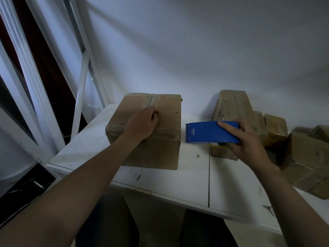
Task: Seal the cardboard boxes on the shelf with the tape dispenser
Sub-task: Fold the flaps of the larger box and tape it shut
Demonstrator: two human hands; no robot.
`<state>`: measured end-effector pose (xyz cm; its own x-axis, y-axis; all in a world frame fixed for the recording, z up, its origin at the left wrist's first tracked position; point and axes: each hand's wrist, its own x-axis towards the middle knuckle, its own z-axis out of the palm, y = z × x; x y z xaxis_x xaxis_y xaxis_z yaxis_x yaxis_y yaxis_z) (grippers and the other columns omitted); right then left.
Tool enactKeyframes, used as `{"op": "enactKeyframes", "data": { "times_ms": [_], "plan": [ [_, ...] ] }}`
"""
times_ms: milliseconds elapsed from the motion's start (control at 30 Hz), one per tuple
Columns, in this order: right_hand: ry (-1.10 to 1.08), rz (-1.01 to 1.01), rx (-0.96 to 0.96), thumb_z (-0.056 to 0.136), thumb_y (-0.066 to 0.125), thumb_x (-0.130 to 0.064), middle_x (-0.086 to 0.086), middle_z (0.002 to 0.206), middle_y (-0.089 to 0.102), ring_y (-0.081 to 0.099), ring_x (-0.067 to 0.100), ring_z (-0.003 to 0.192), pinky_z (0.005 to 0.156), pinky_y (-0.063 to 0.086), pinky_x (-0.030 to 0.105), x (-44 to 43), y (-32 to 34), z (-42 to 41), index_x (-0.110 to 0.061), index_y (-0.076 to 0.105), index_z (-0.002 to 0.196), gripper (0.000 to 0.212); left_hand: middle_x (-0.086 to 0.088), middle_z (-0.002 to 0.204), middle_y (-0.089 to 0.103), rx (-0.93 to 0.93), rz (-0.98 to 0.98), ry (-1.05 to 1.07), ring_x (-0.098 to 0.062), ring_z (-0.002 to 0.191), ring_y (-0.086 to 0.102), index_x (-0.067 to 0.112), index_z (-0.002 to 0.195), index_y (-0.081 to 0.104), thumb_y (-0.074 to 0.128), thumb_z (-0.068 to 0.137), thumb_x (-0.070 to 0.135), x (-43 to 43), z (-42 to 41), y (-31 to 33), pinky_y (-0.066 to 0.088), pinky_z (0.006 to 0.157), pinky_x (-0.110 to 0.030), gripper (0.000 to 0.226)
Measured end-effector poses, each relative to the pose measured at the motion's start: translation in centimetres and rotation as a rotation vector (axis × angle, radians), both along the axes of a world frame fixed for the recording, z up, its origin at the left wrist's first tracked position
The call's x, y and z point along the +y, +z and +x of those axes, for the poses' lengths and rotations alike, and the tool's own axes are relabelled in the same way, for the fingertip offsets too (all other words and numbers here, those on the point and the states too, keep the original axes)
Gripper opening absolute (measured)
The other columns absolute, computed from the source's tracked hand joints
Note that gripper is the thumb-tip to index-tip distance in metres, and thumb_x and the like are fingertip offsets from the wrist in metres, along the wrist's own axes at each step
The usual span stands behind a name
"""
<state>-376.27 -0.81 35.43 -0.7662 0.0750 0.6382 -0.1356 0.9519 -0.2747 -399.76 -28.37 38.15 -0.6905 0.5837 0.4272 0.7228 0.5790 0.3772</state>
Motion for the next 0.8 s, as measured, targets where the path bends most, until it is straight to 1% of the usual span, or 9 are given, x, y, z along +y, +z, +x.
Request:
{"op": "enactKeyframes", "data": {
  "times_ms": [67,167,300,400,467,567,633,700,800],
  "plan": [
    [0.003,0.011,-0.005,0.082,0.080,-0.007,0.007,0.118,0.049,0.051,0.019,0.093,0.075,0.053,0.035,-0.6,-0.6,-0.8,-0.039,0.045,0.145,0.079,0.003,0.100,0.068,0.007,-0.009,-0.025,-0.015,0.080,0.061,0.019,0.118,0.066,0.041,0.104,0.025,-0.3,-0.1,0.0,0.056,0.071,-0.037,0.029],
    [0.015,-0.018,-0.004,0.083,0.079,-0.010,0.001,0.112,0.044,0.044,0.013,0.089,0.077,0.046,0.025,-1.6,-1.2,-1.5,-0.041,0.044,0.146,0.078,0.001,0.100,0.069,0.000,-0.033,-0.044,-0.016,0.080,0.061,0.018,0.116,0.066,0.040,0.105,0.025,-0.9,-1.0,0.0,0.057,0.075,-0.041,0.029],
    [0.053,-0.042,0.010,0.080,0.082,-0.009,-0.005,0.108,0.037,0.042,0.011,0.088,0.079,0.048,0.030,-4.1,-1.7,-2.2,-0.035,0.044,0.145,0.080,-0.006,0.110,0.069,-0.005,-0.056,-0.102,-0.017,0.090,0.059,0.014,0.119,0.064,0.041,0.106,0.019,-2.6,-2.7,0.2,0.051,0.084,-0.036,0.027],
    [0.090,-0.061,-0.001,0.079,0.084,-0.007,0.001,0.108,0.042,0.045,0.013,0.090,0.084,0.045,0.023,-6.0,-2.9,-3.0,-0.032,0.043,0.148,0.084,-0.013,0.115,0.066,0.012,-0.049,-0.094,-0.028,0.100,0.061,0.010,0.122,0.061,0.040,0.107,0.017,-3.8,-4.0,-0.1,0.049,0.091,-0.043,0.027],
    [0.083,-0.073,-0.011,0.081,0.083,-0.008,0.001,0.110,0.043,0.046,0.012,0.092,0.087,0.044,0.016,-6.6,-3.3,-3.4,-0.034,0.041,0.150,0.085,-0.009,0.113,0.067,0.051,-0.014,-0.063,-0.028,0.098,0.063,0.014,0.120,0.060,0.037,0.107,0.023,-3.0,-3.6,-0.2,0.051,0.086,-0.044,0.028],
    [0.063,-0.073,-0.012,0.082,0.082,-0.010,0.001,0.111,0.043,0.048,0.014,0.092,0.085,0.051,0.026,-7.2,-3.2,-3.8,-0.037,0.040,0.150,0.084,-0.005,0.106,0.068,0.120,0.053,-0.062,-0.022,0.093,0.061,0.013,0.118,0.060,0.038,0.106,0.028,-0.1,-1.4,-0.2,0.048,0.081,-0.036,0.029],
    [0.053,-0.070,-0.012,0.082,0.082,-0.009,0.002,0.110,0.043,0.047,0.013,0.091,0.082,0.052,0.029,-7.2,-3.0,-3.8,-0.036,0.041,0.150,0.083,-0.004,0.095,0.066,0.112,0.077,-0.088,-0.020,0.086,0.060,0.012,0.113,0.061,0.035,0.107,0.030,1.8,0.1,-0.2,0.050,0.080,-0.039,0.032],
    [0.053,-0.063,-0.015,0.081,0.082,-0.007,0.001,0.109,0.043,0.044,0.011,0.089,0.081,0.049,0.026,-6.8,-2.9,-3.6,-0.035,0.042,0.149,0.084,-0.001,0.085,0.063,0.090,0.093,-0.103,-0.020,0.077,0.060,0.012,0.107,0.061,0.030,0.106,0.032,2.8,0.9,-0.6,0.053,0.077,-0.043,0.037],
    [0.051,-0.043,-0.034,0.080,0.083,-0.007,0.002,0.108,0.043,0.044,0.012,0.089,0.079,0.051,0.029,-6.5,-2.7,-3.3,-0.035,0.041,0.149,0.085,0.003,0.079,0.058,0.081,0.097,-0.083,-0.018,0.070,0.059,0.013,0.096,0.060,0.032,0.106,0.029,2.8,0.7,-1.4,0.054,0.072,-0.044,0.033]
  ]
}}
